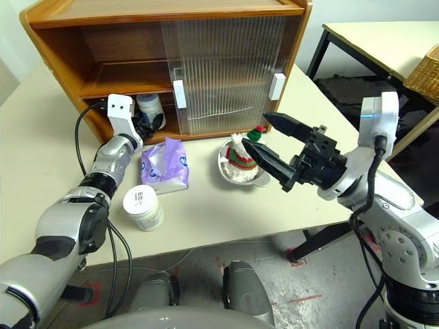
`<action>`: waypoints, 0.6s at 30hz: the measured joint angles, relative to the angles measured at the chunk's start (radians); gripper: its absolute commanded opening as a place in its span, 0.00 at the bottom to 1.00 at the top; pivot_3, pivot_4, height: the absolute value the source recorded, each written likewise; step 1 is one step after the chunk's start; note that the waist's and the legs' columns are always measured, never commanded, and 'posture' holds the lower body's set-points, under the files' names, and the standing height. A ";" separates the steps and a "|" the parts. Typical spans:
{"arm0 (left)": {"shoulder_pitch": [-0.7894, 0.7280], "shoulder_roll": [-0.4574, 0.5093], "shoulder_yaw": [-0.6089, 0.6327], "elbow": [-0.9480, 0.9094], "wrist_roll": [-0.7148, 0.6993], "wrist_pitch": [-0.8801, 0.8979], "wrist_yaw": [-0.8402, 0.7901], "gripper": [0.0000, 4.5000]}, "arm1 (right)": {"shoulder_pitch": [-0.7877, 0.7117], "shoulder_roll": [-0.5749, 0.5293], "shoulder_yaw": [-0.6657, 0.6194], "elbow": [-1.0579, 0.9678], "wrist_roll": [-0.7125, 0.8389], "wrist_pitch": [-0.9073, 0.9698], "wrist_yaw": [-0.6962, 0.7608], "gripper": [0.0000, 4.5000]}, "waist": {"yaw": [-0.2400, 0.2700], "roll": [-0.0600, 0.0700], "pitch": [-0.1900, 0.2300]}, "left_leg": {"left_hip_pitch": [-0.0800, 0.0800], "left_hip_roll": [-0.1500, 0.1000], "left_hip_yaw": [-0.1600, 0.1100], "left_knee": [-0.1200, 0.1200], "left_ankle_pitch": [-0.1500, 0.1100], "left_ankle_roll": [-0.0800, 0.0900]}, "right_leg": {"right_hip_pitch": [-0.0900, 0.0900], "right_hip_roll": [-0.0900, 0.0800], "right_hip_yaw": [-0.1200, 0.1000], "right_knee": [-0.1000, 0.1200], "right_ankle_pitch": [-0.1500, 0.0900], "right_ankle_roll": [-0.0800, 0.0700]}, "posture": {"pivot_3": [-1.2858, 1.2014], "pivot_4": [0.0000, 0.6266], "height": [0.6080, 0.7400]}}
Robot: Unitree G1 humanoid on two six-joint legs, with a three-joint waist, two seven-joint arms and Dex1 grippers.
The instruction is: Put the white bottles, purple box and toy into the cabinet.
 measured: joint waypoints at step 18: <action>0.001 0.032 0.003 0.011 0.021 0.000 0.064 0.68 | 0.007 -0.016 -0.011 -0.012 0.021 0.000 -0.019 1.00 | -0.027 -0.002 0.000 | 0.000 0.000 0.000 0.000 0.000 0.000 | 0.000 0.000 0.001 0.001 0.000 0.000 | 0.43 0.00 1.00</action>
